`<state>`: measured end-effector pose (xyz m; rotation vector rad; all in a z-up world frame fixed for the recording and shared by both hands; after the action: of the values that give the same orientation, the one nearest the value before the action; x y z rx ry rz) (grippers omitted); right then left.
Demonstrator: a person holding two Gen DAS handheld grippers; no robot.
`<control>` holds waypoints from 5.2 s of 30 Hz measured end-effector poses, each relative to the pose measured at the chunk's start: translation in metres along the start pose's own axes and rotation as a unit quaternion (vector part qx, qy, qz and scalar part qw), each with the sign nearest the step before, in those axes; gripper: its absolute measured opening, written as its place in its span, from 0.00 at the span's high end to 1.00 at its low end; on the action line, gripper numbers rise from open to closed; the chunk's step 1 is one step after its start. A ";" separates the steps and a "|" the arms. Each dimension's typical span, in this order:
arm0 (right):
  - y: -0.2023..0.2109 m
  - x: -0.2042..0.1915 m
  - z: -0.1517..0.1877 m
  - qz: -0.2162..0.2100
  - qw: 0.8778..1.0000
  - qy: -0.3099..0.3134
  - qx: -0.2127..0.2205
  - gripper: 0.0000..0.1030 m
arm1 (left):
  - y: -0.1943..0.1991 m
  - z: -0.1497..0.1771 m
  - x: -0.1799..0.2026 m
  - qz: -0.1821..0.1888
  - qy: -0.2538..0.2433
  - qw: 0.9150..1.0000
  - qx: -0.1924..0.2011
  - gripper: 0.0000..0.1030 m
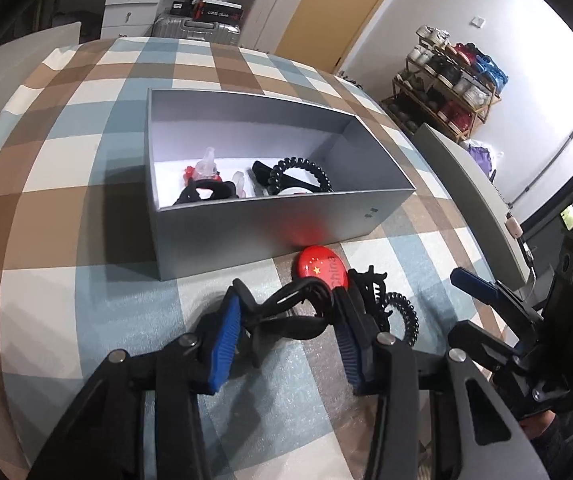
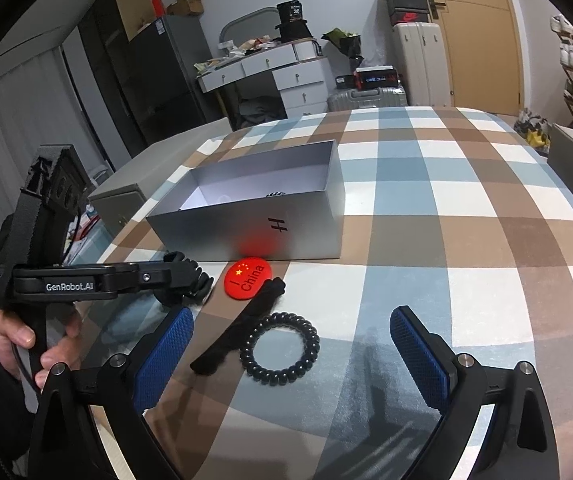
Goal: Organize jewelry
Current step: 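Grasp the black claw clip with the left tool, then grasp the red 'China' badge with the right tool while the left tool holds the clip, then carry the claw clip and red badge into the box and open both tools, then withdraw both tools from the box toward the barrette and hair tie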
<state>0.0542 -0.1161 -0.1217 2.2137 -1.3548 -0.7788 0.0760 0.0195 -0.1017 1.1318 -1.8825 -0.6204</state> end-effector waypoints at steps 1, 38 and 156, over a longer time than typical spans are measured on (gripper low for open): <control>0.001 0.000 0.000 0.000 1.000 0.000 0.000 0.03 | 0.001 0.000 -0.001 -0.002 0.001 1.000 0.001 0.63; -0.102 -0.071 -0.025 0.050 0.979 0.151 -0.130 0.51 | 0.066 0.011 -0.031 -0.059 -0.036 0.993 0.101 0.63; 0.073 -0.005 -0.052 0.030 0.988 0.029 0.149 0.04 | 0.035 -0.008 0.045 -0.071 -0.060 0.991 0.098 0.20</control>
<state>0.0385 -0.1392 -0.0367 2.3850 -1.5869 -0.5126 0.0554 -0.0035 -0.0534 1.3928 -2.0128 -0.6036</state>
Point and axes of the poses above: each gripper's, at about its wrist camera, not at the fingertips, and y roughly against the way its jaws point, x to its right, z to its underside, the point moved 1 cm from there along -y, roughly the way its jaws point, and after that the axes turned 1 degree about x, right-handed, at the moved point
